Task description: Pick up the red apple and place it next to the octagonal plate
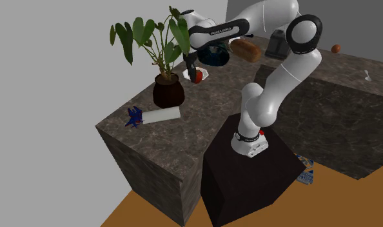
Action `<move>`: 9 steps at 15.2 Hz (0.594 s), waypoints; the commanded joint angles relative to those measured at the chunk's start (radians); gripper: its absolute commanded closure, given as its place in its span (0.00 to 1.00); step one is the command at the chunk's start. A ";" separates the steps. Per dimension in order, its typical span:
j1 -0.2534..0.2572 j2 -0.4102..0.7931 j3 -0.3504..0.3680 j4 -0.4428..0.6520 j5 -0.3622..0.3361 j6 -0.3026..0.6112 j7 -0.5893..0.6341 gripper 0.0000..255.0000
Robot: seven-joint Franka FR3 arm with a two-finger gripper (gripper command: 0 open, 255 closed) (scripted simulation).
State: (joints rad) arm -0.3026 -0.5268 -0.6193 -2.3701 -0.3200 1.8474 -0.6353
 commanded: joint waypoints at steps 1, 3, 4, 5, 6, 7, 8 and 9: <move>-0.005 0.030 -0.045 0.038 -0.006 0.001 -0.055 1.00; -0.004 0.072 -0.095 0.082 -0.004 0.008 -0.112 1.00; -0.001 0.095 -0.122 0.105 -0.001 0.012 -0.141 1.00; 0.002 0.120 -0.149 0.129 0.005 0.016 -0.172 1.00; 0.005 0.146 -0.177 0.155 0.013 0.020 -0.203 1.00; 0.014 0.198 -0.228 0.201 0.034 0.027 -0.262 1.00; 0.015 0.201 -0.233 0.191 0.035 0.041 -0.263 1.00; 0.015 0.206 -0.237 0.181 0.035 0.055 -0.264 1.00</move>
State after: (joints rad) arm -0.2891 -0.3337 -0.8428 -2.1906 -0.2881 1.8901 -0.8849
